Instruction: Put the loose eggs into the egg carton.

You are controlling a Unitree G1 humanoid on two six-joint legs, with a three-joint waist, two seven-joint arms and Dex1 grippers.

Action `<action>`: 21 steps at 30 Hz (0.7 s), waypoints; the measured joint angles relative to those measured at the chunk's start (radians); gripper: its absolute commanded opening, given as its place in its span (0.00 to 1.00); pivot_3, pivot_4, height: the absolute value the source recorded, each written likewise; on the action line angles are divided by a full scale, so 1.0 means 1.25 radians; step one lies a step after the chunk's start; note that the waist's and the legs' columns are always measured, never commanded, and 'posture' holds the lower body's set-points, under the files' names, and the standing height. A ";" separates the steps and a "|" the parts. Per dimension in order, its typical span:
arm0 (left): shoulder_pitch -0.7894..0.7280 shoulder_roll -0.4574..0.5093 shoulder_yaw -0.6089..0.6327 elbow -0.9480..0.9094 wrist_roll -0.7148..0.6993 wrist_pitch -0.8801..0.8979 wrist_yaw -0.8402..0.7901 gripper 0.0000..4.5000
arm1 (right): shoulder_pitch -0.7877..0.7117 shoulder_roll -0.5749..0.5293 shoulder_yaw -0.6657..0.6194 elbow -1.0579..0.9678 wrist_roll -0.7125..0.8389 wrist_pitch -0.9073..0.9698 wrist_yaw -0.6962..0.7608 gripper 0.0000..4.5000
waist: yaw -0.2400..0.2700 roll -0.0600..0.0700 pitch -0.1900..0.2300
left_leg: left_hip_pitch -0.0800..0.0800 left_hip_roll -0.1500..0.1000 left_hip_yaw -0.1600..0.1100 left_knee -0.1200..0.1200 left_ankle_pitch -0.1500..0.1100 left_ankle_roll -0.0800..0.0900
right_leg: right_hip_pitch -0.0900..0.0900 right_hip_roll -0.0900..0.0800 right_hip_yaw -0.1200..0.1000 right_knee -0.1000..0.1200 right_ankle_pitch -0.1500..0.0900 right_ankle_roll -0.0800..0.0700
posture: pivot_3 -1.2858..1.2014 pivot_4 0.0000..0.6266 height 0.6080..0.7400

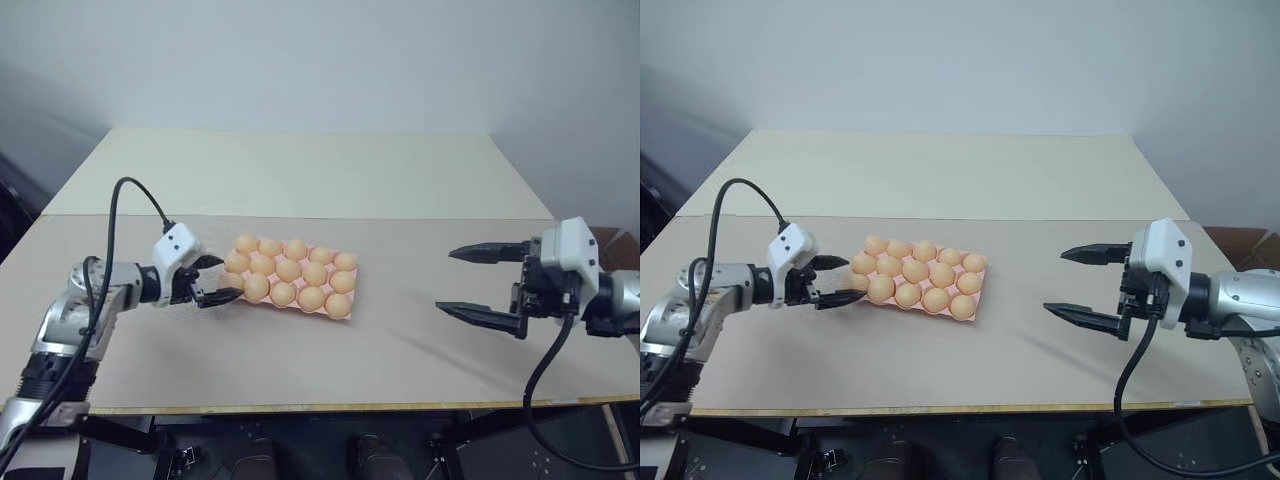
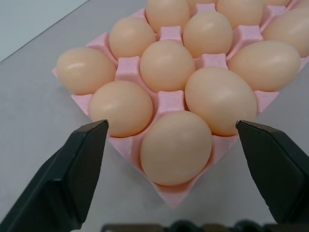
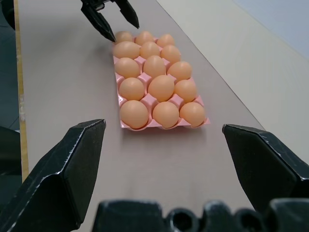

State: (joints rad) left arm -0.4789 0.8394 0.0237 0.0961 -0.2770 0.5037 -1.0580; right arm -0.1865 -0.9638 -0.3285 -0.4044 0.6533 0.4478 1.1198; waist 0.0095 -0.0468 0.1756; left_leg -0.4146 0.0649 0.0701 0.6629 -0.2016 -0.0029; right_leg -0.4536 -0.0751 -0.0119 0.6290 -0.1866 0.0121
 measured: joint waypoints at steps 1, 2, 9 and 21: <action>0.000 0.004 0.006 0.000 -0.001 0.000 0.000 1.00 | 0.001 0.000 0.000 0.000 0.000 0.000 -0.002 1.00 | 0.000 0.000 0.000 | 0.000 0.000 0.000 0.000 0.000 0.000 | 0.000 0.000 0.000 0.000 0.000 0.000 | 0.52 0.24 1.00; 0.001 0.009 0.017 -0.001 -0.004 0.001 0.001 1.00 | 0.002 0.000 0.000 0.000 0.000 0.000 -0.003 1.00 | 0.000 0.000 0.000 | 0.000 0.000 0.000 0.000 0.000 0.000 | 0.000 0.000 0.000 0.000 0.000 0.000 | 0.52 0.24 1.00; 0.076 0.071 0.214 -0.076 -0.132 0.024 -0.038 1.00 | -0.003 0.000 0.001 0.008 0.000 0.000 0.000 1.00 | -0.005 0.000 0.000 | 0.000 0.000 0.000 0.000 0.000 0.000 | 0.000 0.000 0.000 0.000 0.000 0.000 | 0.52 0.24 1.00; 0.461 0.059 0.554 -0.336 -0.268 0.093 -0.048 1.00 | -0.050 0.008 0.038 0.078 -0.021 -0.024 0.028 1.00 | -0.009 0.000 0.000 | 0.000 0.001 0.000 0.000 0.000 0.000 | -0.001 -0.001 0.000 0.000 -0.003 -0.005 | 0.52 0.24 1.00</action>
State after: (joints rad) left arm 0.0969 0.9134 0.7158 -0.3238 -0.6117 0.6200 -1.1175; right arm -0.2495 -0.9543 -0.2812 -0.3064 0.6275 0.4183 1.1543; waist -0.0015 -0.0464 0.1754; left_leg -0.4141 0.0661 0.0707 0.6628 -0.2018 -0.0031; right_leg -0.4542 -0.0760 -0.0121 0.6286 -0.1906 0.0062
